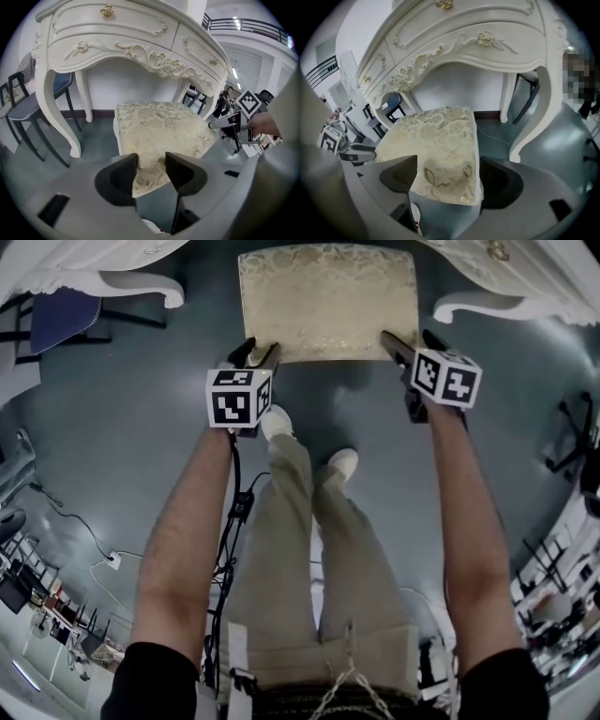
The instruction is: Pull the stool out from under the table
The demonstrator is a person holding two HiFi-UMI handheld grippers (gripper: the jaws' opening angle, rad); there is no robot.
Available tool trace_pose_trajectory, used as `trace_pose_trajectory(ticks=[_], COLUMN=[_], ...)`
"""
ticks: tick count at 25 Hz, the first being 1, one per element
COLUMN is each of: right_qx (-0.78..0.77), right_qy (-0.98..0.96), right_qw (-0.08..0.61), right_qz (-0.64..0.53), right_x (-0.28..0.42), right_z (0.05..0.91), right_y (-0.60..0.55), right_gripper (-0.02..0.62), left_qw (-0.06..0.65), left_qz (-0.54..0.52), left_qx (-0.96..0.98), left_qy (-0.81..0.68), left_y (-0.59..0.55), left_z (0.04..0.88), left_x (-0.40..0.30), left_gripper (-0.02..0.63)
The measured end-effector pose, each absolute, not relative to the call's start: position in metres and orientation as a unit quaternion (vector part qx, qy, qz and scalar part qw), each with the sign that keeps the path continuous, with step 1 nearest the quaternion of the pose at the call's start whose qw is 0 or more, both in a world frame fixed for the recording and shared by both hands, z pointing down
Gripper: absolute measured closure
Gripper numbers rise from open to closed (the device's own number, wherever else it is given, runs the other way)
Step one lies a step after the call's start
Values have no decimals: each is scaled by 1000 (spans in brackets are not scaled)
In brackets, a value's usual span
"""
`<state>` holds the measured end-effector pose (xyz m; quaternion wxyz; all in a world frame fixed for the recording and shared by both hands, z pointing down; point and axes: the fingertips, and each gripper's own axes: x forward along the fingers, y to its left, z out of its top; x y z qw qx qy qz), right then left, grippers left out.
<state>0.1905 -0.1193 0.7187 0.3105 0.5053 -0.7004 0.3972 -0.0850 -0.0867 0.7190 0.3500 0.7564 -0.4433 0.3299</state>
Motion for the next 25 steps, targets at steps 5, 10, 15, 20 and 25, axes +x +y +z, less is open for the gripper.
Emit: trace_pose_trajectory(ticks=[5,10,15,20,25], right_qx=[481,480,477,478,491], right_qy=[-700,-691,-689,-693,-739], right_qw=[311,315,322,340,297], right_qz=[427,439,441,419,353], right_x=[183,174,164,170,171], right_z=[734,734,736,736,656], right_y=[-110,-94,-61,-50,-51], right_gripper=[187,189,189,189,189], left_qw=[350,349,338,316,271], left_qz=[324,330,339,348,272], left_qx=[761,760,763,757,757], left_qy=[-440,-438,-433,-454,-529], left_y=[-88,-85,-76,-74,-69], left_z=[718,723,720,717,644], left_x=[-85,-96,-106,-112,-117], left_gripper=[413,413,413,413,454])
